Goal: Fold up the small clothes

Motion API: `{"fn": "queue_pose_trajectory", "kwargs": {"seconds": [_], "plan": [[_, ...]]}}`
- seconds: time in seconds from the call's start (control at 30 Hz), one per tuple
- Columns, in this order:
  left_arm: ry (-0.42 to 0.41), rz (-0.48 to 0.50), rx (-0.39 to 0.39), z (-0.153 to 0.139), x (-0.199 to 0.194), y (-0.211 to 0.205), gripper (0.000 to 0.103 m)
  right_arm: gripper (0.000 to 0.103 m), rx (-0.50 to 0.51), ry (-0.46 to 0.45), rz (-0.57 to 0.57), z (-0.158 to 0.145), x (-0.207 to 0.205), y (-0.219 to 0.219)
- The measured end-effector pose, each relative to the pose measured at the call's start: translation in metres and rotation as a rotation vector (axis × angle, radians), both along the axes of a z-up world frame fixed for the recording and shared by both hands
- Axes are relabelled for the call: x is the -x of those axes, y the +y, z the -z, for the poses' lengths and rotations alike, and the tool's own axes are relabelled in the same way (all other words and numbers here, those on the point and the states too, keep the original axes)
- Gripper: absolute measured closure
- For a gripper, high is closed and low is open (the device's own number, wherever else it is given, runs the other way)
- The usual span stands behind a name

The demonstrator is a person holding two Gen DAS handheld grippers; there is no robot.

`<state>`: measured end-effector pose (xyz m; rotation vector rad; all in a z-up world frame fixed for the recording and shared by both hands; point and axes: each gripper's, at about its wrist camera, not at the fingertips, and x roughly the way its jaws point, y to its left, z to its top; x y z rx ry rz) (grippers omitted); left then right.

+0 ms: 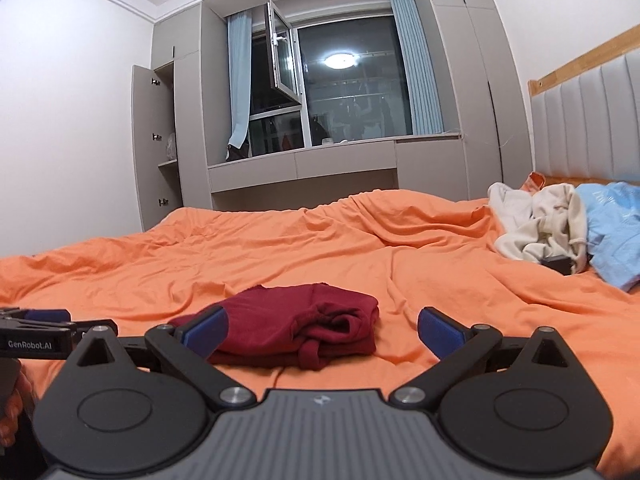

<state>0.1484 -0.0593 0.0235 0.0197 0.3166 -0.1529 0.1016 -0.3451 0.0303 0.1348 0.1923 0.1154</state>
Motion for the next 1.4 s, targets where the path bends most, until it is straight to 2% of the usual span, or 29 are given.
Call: {"fn": "queue_pose_trajectory", "kwargs": {"seconds": [0.13,0.5,1.4], "plan": [[0.002,0.018,-0.020,0.005,0.010,-0.004,0.001,0.000,0.008,0.014,0.018,0.005,0.006,0.001],[0.021,0.035,-0.010,0.010,0.012,-0.006,0.001,0.000,0.007,0.054,0.043,0.011,0.001,-0.005],[0.030,0.023,-0.006,0.012,0.008,-0.004,0.001,0.000,0.012,0.061,0.045,0.012,-0.002,-0.005]]}}
